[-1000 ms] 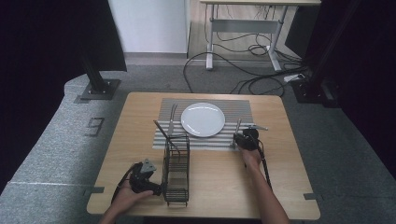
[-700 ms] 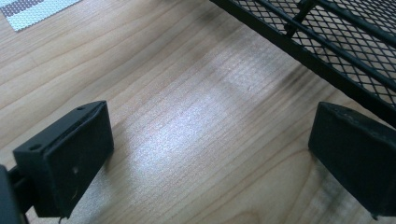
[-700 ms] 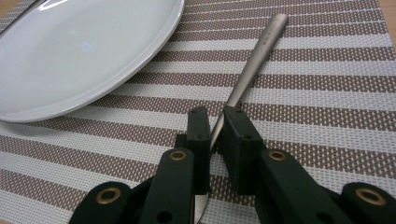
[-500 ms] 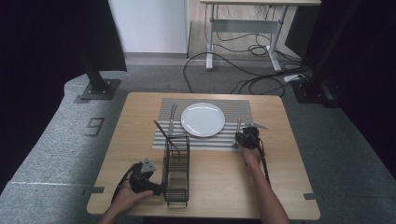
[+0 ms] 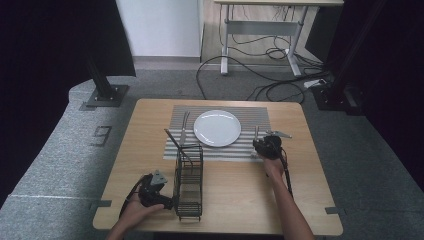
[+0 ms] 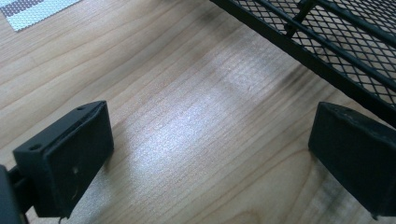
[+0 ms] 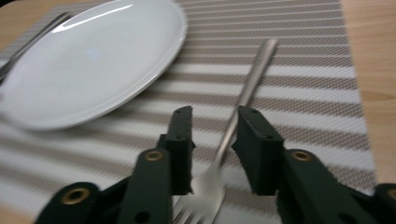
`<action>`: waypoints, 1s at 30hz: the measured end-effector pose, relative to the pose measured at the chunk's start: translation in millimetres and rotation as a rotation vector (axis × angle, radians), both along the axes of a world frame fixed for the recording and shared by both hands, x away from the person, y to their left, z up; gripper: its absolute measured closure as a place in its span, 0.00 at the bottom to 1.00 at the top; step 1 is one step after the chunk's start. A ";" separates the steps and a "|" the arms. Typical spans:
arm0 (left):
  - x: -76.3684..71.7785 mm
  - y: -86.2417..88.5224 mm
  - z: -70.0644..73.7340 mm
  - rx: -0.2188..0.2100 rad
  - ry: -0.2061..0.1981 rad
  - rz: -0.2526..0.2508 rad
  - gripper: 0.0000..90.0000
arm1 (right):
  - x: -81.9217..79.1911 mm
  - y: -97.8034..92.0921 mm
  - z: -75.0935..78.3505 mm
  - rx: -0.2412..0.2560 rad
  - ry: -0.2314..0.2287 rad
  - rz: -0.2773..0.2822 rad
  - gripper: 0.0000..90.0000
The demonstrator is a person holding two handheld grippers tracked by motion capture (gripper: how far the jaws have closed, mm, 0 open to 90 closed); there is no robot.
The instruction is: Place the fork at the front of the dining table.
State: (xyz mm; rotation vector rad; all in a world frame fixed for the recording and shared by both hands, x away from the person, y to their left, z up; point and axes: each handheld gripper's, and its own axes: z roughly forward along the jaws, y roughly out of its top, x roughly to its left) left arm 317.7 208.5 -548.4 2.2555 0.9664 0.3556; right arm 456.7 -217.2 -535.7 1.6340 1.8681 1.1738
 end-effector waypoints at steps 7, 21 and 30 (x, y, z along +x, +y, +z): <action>-0.1 0.1 0.1 0.002 0.000 0.000 0.00 | -42.3 2.7 9.2 -0.025 -0.022 0.085 0.57; -0.1 0.1 0.1 0.002 0.000 -0.001 0.00 | -55.1 -0.9 -13.1 -0.085 0.047 0.118 0.69; 0.0 0.1 0.1 0.002 0.000 0.000 0.00 | -45.1 -11.3 -15.0 -0.069 0.034 0.058 0.76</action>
